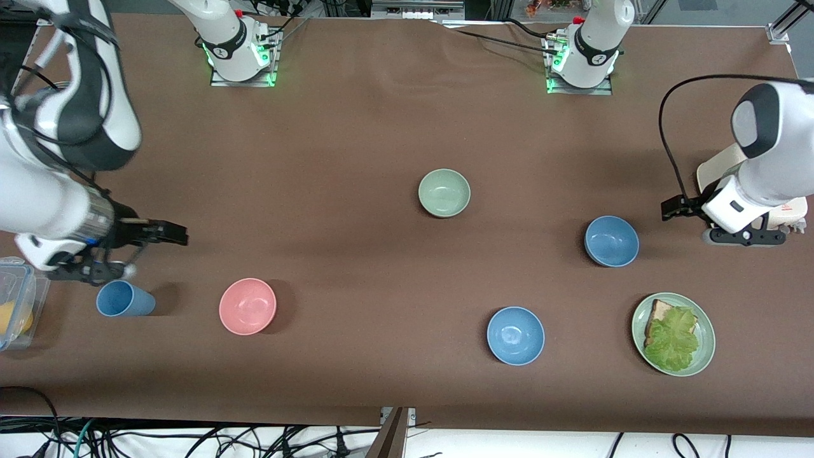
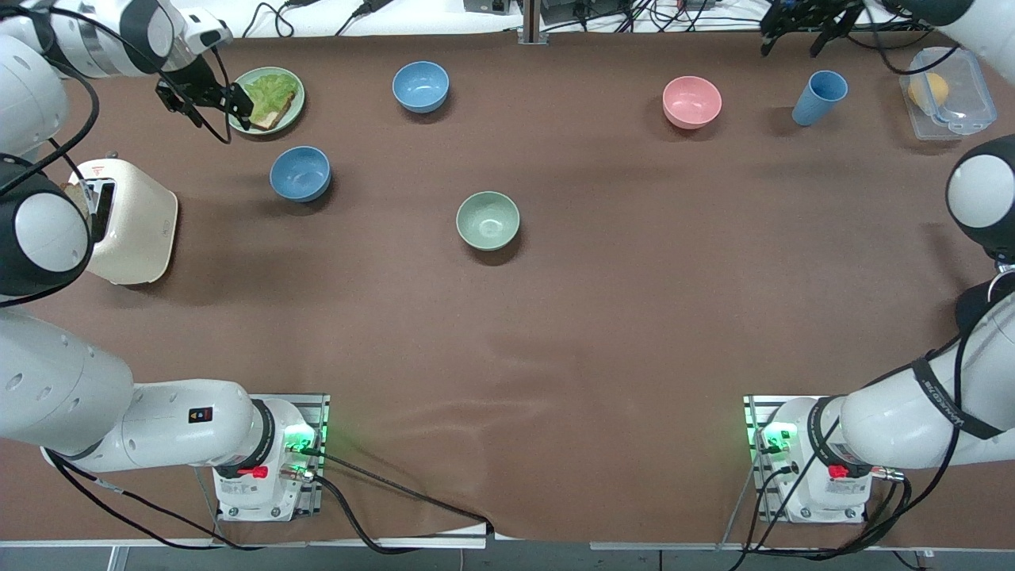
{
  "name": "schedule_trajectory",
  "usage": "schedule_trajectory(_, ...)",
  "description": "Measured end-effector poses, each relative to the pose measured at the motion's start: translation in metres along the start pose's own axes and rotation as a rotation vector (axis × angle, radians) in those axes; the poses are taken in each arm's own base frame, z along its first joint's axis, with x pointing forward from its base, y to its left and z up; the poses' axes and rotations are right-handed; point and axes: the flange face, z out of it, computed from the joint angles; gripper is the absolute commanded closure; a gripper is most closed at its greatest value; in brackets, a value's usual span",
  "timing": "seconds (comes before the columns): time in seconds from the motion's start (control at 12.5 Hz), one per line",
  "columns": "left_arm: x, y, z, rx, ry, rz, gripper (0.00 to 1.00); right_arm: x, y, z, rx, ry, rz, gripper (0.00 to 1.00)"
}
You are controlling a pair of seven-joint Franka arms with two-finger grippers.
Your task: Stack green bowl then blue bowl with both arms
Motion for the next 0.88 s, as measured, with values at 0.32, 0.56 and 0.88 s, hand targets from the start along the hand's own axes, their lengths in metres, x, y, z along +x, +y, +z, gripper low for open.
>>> schedule_trajectory(0.32,-0.017,0.015,0.086,-0.004,0.072,0.019,0.00,-0.026,0.057,-0.053,0.006,0.007,0.076,0.00)
schedule_trajectory(0.56,-0.018,0.018,0.115,-0.006,0.083,0.023,0.03,-0.043,0.071,-0.093,-0.019,0.072,0.090,0.00)
schedule_trajectory(0.88,-0.016,0.020,0.150,-0.010,0.081,0.026,0.43,-0.060,0.077,-0.114,-0.106,0.079,0.083,0.00)
